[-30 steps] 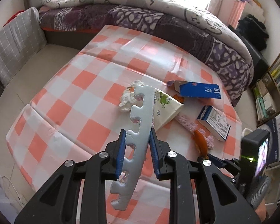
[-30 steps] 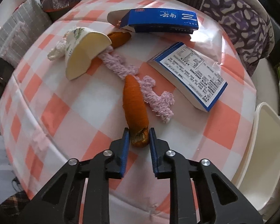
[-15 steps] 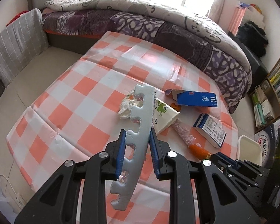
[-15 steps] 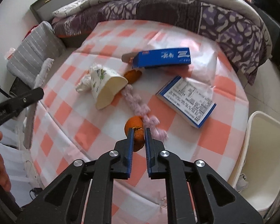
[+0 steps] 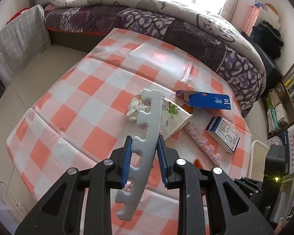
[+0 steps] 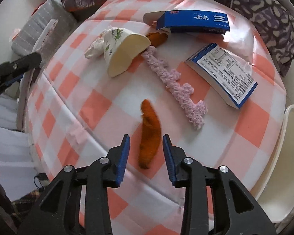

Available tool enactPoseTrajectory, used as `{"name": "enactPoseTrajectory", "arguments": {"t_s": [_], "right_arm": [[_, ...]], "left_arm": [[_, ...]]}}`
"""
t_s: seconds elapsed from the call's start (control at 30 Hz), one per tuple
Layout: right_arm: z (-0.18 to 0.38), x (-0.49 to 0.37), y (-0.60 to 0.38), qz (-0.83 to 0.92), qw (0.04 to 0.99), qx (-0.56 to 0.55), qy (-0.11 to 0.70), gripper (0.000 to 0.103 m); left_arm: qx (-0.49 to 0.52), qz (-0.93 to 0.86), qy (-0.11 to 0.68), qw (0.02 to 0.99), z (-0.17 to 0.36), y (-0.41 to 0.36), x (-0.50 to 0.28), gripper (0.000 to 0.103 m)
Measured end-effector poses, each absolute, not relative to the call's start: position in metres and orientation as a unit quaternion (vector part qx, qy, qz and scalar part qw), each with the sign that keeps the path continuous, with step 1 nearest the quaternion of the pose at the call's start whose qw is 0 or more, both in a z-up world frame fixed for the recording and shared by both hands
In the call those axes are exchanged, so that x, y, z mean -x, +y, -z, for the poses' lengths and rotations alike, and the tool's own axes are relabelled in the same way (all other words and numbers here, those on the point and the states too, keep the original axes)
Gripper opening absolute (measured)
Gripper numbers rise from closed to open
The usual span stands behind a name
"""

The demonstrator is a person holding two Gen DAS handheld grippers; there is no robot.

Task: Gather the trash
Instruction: 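Grasp the orange peel with the right tool, then carry the orange peel to the bin and release it with the right tool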

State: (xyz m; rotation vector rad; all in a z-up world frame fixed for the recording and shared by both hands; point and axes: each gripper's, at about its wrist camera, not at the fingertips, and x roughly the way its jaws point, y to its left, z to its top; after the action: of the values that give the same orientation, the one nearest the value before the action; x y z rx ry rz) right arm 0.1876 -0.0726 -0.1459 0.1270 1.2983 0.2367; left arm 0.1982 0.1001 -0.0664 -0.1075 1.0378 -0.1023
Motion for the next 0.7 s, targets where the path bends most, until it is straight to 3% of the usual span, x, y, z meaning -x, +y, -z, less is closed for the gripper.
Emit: {"name": "enactPoseTrajectory", "arguments": {"t_s": [0.4, 0.47, 0.5, 0.7], "right_arm": [[0.172, -0.186, -0.039, -0.092, 0.796, 0.003, 0.598, 0.046], [0.173, -0.185, -0.032, -0.092, 0.799, 0.011, 0.594, 0.031], [0.173, -0.184, -0.031, -0.091, 0.8, 0.013, 0.593, 0.017], [0.154, -0.185, -0.042, -0.072, 0.825, -0.008, 0.56, 0.014]], "left_arm": [[0.056, 0.033, 0.498, 0.865, 0.07, 0.109, -0.2, 0.027], [0.057, 0.031, 0.499, 0.864, 0.07, 0.112, -0.2, 0.027], [0.056, 0.03, 0.498, 0.865, 0.071, 0.112, -0.2, 0.027], [0.051, 0.027, 0.49, 0.87, 0.067, 0.113, -0.2, 0.027]]}}
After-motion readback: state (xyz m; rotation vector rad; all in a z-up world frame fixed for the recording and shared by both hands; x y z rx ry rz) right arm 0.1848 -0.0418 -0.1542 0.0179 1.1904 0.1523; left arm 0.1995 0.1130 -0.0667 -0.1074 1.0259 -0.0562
